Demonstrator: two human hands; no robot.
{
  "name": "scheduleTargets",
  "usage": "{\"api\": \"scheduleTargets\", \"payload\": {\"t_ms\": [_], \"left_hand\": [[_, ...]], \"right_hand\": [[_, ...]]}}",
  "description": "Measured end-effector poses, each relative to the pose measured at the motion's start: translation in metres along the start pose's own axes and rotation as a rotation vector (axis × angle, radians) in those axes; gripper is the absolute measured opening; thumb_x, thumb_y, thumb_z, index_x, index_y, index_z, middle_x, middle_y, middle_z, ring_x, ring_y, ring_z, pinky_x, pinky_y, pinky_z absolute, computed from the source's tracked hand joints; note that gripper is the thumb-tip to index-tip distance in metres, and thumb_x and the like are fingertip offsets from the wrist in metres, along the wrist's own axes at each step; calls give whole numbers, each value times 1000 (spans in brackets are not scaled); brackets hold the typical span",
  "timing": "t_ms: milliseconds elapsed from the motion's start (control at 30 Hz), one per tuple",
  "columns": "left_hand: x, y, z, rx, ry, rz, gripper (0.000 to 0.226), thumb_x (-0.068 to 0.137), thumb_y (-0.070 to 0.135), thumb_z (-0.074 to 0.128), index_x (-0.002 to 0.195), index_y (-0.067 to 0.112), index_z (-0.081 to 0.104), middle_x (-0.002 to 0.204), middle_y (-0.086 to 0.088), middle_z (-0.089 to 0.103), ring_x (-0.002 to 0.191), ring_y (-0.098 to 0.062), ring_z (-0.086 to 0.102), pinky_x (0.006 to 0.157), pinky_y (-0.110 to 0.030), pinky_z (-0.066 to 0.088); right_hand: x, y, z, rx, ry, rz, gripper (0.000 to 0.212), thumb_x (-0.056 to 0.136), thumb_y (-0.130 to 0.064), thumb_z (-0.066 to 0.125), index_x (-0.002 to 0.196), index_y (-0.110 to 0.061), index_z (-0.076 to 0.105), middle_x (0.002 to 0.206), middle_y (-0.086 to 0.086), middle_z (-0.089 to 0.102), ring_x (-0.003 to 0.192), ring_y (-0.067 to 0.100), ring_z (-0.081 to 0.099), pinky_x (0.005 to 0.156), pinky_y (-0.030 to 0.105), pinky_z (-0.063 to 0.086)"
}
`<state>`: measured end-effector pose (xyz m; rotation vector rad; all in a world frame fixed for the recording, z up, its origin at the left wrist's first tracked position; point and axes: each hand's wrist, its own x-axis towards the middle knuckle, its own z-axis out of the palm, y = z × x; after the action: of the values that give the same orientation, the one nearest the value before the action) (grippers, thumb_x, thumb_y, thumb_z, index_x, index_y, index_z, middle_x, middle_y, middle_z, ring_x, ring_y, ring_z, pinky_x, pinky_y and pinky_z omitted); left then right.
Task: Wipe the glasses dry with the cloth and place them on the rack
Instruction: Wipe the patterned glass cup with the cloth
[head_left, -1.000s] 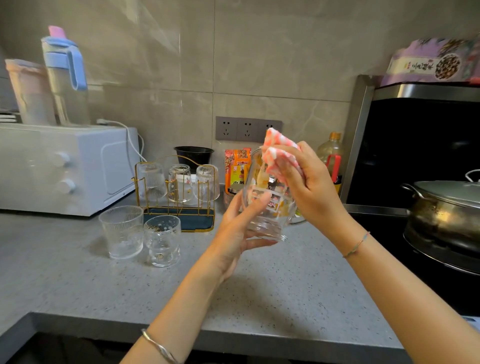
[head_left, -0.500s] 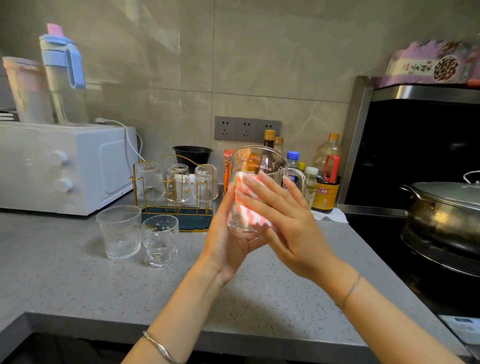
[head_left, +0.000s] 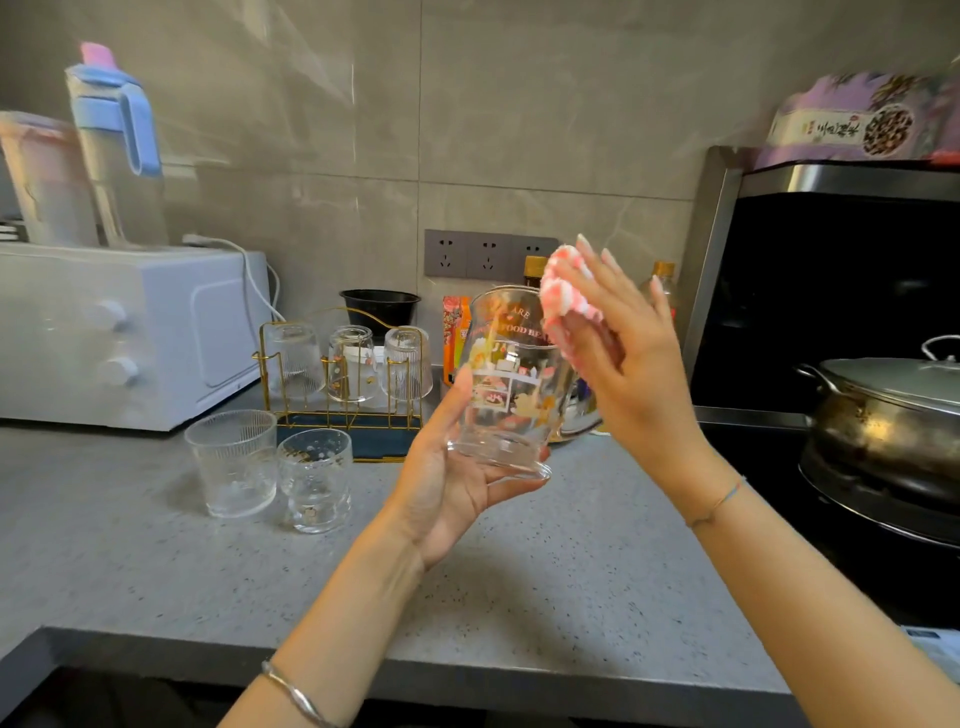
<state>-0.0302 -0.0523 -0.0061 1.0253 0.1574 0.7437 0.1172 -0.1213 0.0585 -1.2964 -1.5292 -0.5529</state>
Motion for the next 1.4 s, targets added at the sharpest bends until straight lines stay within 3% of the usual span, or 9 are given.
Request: {"api": "scheduleTargets", "payload": {"t_ms": [300, 433, 600, 767, 867, 1000, 1100, 1233, 1400], "left_hand": [[-4, -15, 10, -25, 61, 57, 57, 84, 59, 52, 121, 17, 65, 118, -20, 67, 97, -35, 65, 73, -40, 59], [-4, -20, 9, -33, 100, 73, 55, 90, 61, 41, 117, 20, 68, 114, -15, 71, 93, -26, 69, 87, -46, 54], [-2, -27, 4, -17, 144, 60, 47, 93, 56, 43, 111, 23, 70, 109, -13, 73, 93, -25, 70, 89, -42, 54], [2, -32, -7, 26, 181, 54, 49, 93, 55, 45, 115, 16, 65, 96, -6, 75, 84, -18, 69, 86, -35, 52], [4, -30, -14, 19, 164, 41, 52, 92, 55, 44, 118, 14, 64, 100, -7, 73, 85, -19, 69, 85, -35, 52], [13, -30, -22, 21, 129, 24, 76, 74, 61, 64, 128, 8, 58, 110, -13, 72, 92, -24, 71, 84, -38, 58], [25, -38, -24, 53, 126, -2, 105, 45, 66, 85, 131, 14, 57, 119, -14, 69, 103, -26, 69, 85, -39, 58], [46, -55, -26, 32, 217, -23, 121, 38, 66, 88, 140, 19, 45, 125, -14, 66, 111, -30, 66, 82, -40, 59], [68, -76, -26, 51, 206, -67, 76, 81, 75, 38, 129, 21, 59, 124, -14, 67, 116, -31, 62, 97, -46, 48]], "right_hand": [[-30, -8, 21, 141, 5, 128, 48, 103, -33, 34, 149, -22, 25, 157, -8, 25, 144, -1, 18, 120, 44, 19], [-51, -11, 29, 224, -48, 191, 50, 101, -36, 36, 149, -23, 30, 154, -12, 31, 142, -4, 21, 120, 41, 15], [-75, -17, 29, 437, -99, 274, 47, 96, -34, 48, 142, -29, 42, 148, -17, 40, 137, -3, 33, 111, 28, 37], [-97, -12, 28, 389, -91, 237, 64, 85, 9, 62, 125, -41, 58, 135, -27, 51, 103, -9, 60, 72, 9, 52], [-94, -11, 19, 587, -32, 412, 47, 86, -7, 65, 111, -46, 66, 104, -22, 70, 61, 19, 62, 48, 22, 53], [-86, -4, 15, 700, 56, 584, 29, 83, -32, 58, 111, -38, 64, 75, -9, 70, 53, 6, 54, 51, 29, 50], [-87, 5, 21, 702, 58, 602, 28, 85, -31, 56, 111, -37, 64, 77, -11, 71, 54, 1, 54, 57, 31, 53], [-91, 14, 33, 698, 70, 594, 33, 83, -30, 57, 115, -33, 63, 104, -13, 71, 78, -1, 67, 56, 17, 52], [-96, 37, 51, 677, 99, 579, 32, 89, -21, 55, 119, -29, 61, 118, -23, 65, 108, 3, 63, 69, 20, 54]]}}
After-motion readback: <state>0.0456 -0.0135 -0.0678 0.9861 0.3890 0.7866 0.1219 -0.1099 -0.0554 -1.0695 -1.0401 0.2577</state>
